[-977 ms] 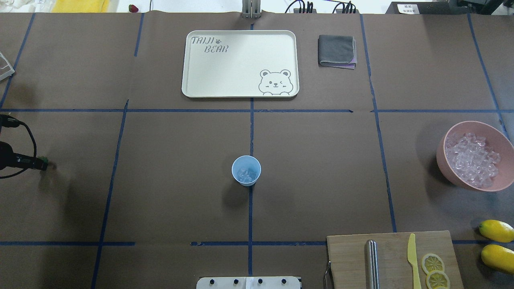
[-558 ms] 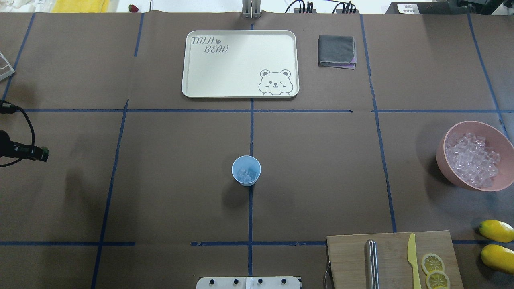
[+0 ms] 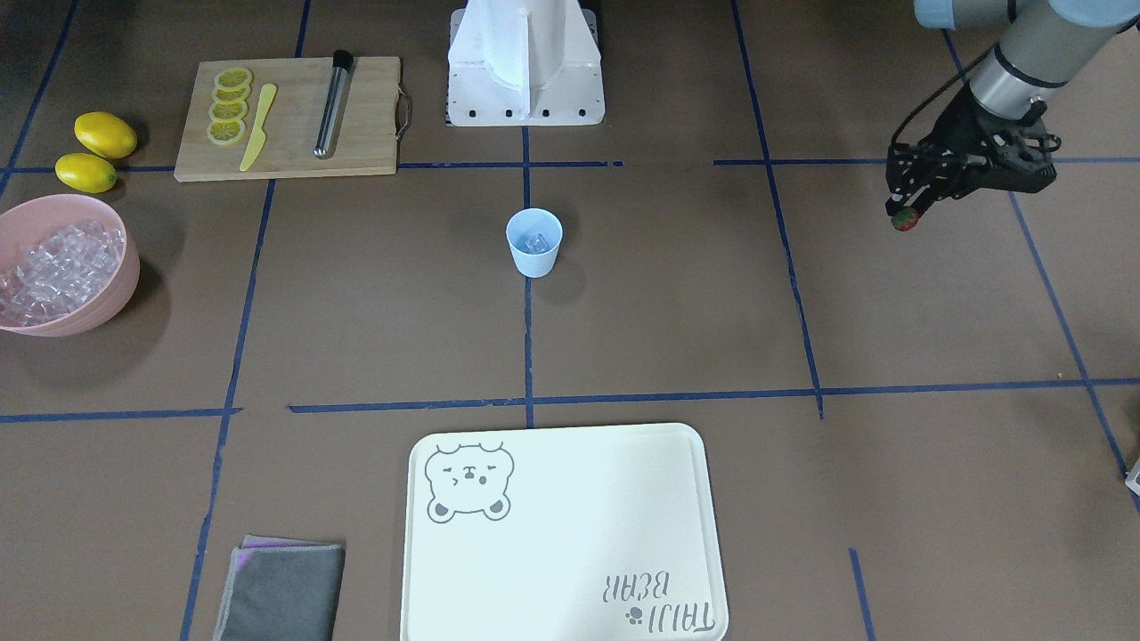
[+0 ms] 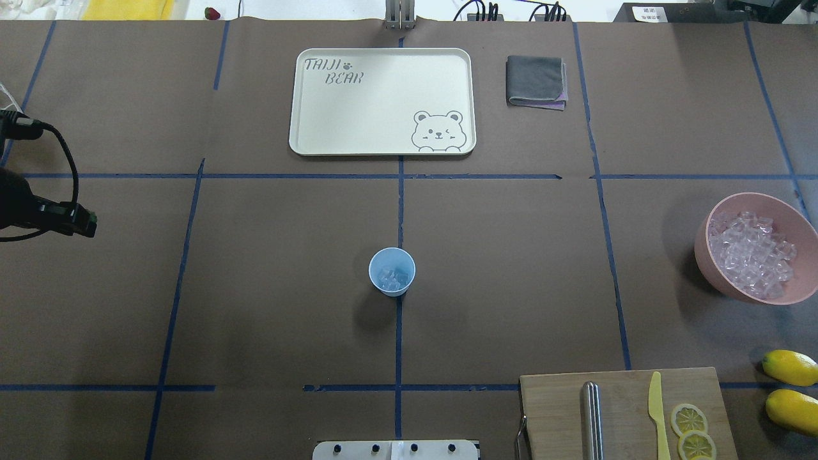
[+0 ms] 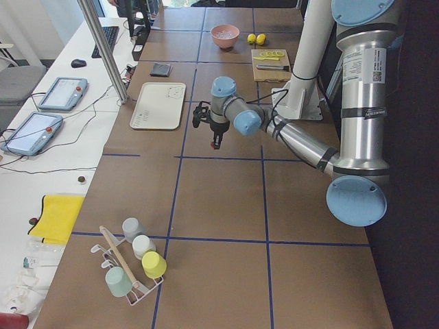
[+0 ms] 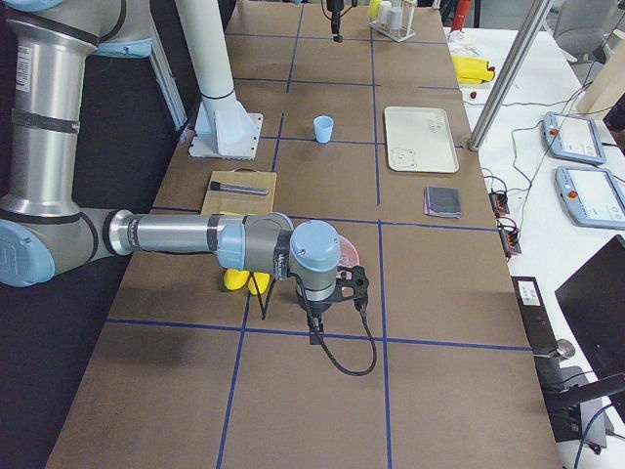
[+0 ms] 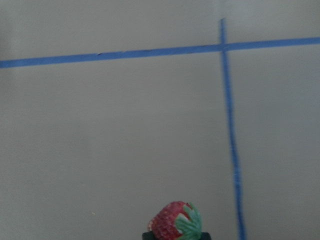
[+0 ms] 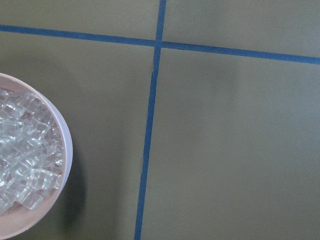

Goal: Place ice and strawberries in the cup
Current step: 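Lift the strawberry and carry it over the light-blue cup with the left gripper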

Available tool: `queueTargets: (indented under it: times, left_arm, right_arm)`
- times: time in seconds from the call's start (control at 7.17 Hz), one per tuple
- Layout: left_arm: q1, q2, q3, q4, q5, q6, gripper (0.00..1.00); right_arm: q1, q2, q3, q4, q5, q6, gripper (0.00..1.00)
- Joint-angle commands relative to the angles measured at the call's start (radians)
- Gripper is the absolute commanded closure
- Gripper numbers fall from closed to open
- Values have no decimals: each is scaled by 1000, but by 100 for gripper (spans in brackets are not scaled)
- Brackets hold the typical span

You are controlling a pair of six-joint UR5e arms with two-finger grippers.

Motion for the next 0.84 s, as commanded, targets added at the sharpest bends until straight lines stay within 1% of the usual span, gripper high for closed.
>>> queueTargets:
  times: [0.0, 0.14, 0.28, 0.42, 0.56, 0.7]
  left_arm:
    - [47, -267, -66, 328, 15, -95, 100]
    - [128, -382, -66, 435, 89, -171, 100]
    - [250, -488, -57, 519, 148, -289, 100]
    - [327, -560, -33, 526, 180, -395, 100]
    - [377, -653, 31, 526, 223, -478, 100]
    - [427, -756, 138, 522, 266, -541, 100]
  right_arm:
    - [0, 0, -1, 0, 2, 0, 1]
    - [2, 0, -1, 0, 2, 0, 1]
    - [0, 0, 0, 0, 2, 0, 1]
    - [0, 0, -1, 0, 2, 0, 1]
    - [0, 0, -1, 0, 2, 0, 1]
    - [0, -2, -3, 0, 2, 0, 1]
